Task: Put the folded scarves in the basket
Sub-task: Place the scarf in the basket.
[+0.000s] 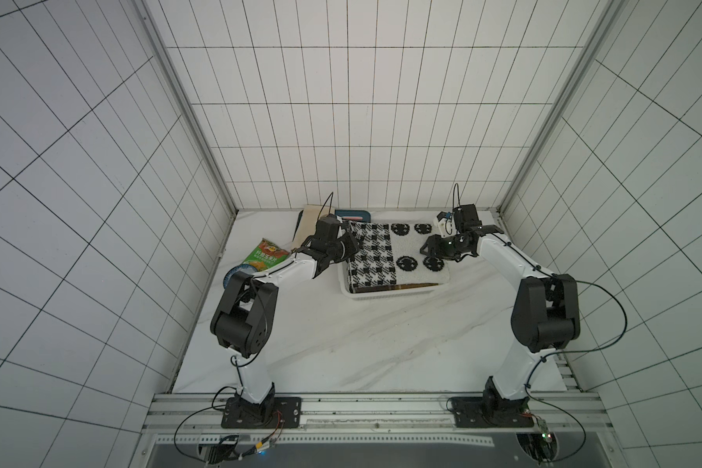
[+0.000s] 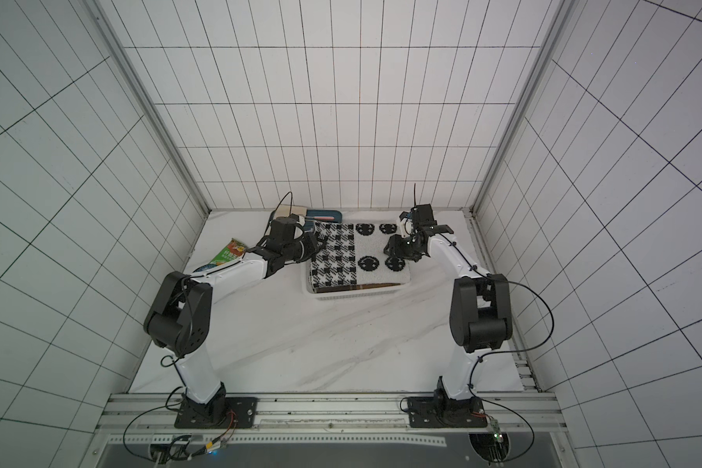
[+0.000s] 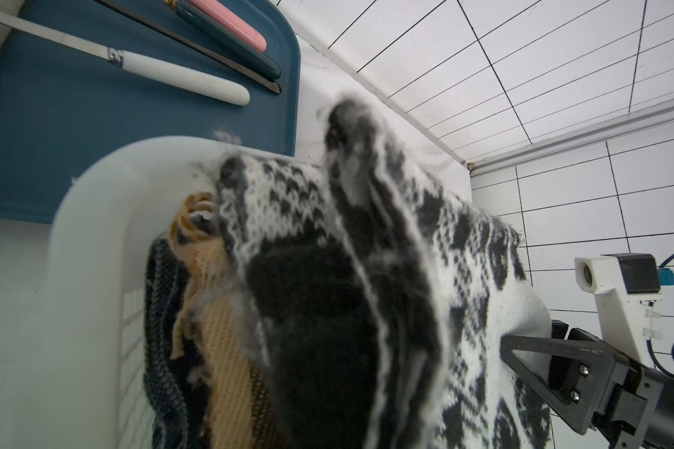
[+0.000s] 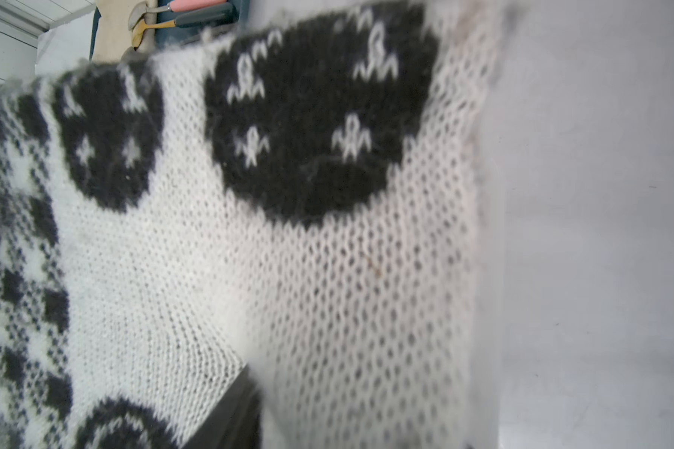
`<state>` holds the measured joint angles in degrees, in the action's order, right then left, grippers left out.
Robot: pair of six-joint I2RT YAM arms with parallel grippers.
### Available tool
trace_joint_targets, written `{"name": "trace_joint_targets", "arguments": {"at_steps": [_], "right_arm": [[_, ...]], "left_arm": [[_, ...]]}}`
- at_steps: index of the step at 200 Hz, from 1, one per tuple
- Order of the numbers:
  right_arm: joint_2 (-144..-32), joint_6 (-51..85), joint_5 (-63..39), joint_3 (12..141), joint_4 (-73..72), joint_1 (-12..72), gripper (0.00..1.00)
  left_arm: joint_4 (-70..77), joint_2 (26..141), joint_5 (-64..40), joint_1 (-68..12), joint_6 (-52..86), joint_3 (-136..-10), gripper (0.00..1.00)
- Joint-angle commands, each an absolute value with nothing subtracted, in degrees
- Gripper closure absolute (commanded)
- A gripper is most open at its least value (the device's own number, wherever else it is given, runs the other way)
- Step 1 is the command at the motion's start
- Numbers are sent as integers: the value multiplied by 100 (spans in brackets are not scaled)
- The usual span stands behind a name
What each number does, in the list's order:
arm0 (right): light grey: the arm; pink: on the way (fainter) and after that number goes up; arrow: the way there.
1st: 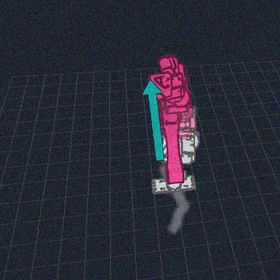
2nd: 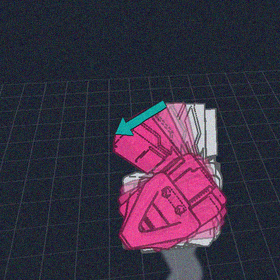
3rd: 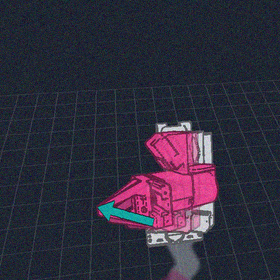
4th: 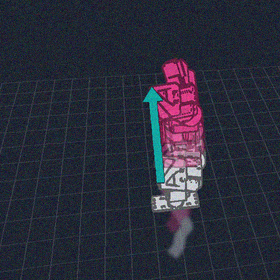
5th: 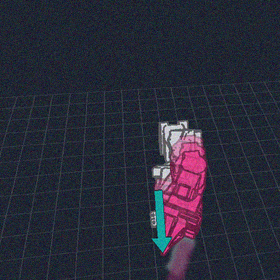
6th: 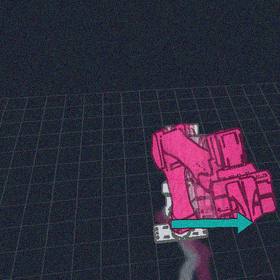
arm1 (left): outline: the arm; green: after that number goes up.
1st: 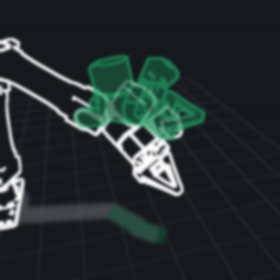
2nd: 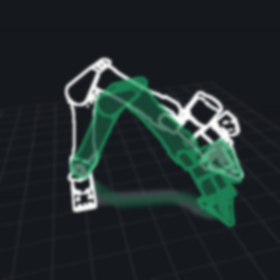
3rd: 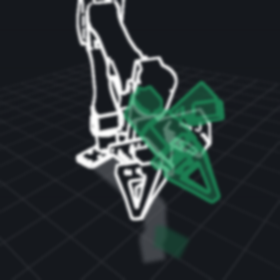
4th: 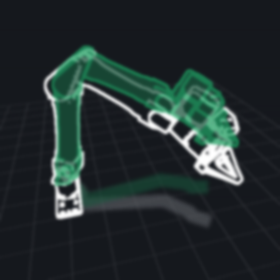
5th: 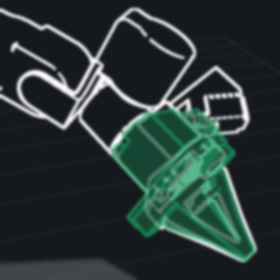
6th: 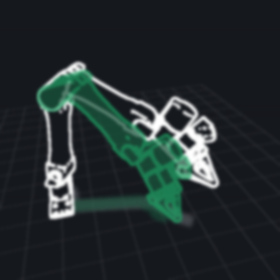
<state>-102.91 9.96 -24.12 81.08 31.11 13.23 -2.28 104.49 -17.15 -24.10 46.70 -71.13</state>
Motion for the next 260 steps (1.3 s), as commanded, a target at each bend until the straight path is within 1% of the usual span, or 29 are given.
{"name": "trace_joint_targets", "arguments": {"at_steps": [1, 22, 24, 29, 45, 87, 96, 111, 128, 151, 170, 198, 225, 253, 260], "right_arm": [[-9849, 1081, -2073, 7755, 2810, 1268, 46], [-9686, 1103, -2039, 7654, 2776, 1274, 44], [-9673, 1113, -2035, 7640, 2760, 1277, 44], [-9662, 1124, -2014, 7614, 2730, 1276, 43], [-9674, 1135, -2013, 7585, 2702, 1283, 41], [-9703, 1144, -1923, 7483, 2650, 1352, 41], [-9703, 1143, -1896, 7484, 2648, 1371, 41], [-9606, 1168, -1720, 7464, 2627, 1407, 41], [-9419, 1169, -1664, 7448, 2640, 1475, 40], [-9163, 1156, -1502, 7472, 2679, 1588, 40], [-9006, 1131, -1289, 7499, 2773, 1661, 40], [-8844, 1164, -1381, 7424, 2773, 1692, 39], [-8730, 1160, -1333, 7324, 2696, 1842, 39], [-8796, 1087, -1320, 7339, 2637, 2017, 39], [-8835, 1088, -1389, 7339, 2593, 2074, 39]], "left_arm": [[-465, 10281, -1507, -2328, 4465, -7290, 85], [-459, 10216, -1506, -2316, 4487, -7212, 91], [-440, 10192, -1484, -2319, 4486, -7193, 92], [-372, 10144, -1420, -2316, 4483, -7112, 100], [-338, 10056, -1242, -2307, 4380, -7023, 100], [-411, 10239, -1522, -2143, 4362, -7044, 100], [-502, 10307, -1589, -2145, 4334, -7100, 95], [-567, 10285, -1479, -2166, 4266, -7099, 92], [-736, 10198, -1423, -2171, 4197, -7167, 77], [-829, 10009, -1388, -2178, 4133, -7198, 75], [-966, 9860, -1291, -2170, 4066, -7209, 66], [-1107, 9653, -1274, -2096, 3999, -7194, 63], [-1233, 9427, -1066, -2052, 3897, -7155, 63], [-1503, 9346, -966, -1935, 3766, -7221, 61], [-1662, 9305, -795, -1945, 3688, -7262, 60]]}}
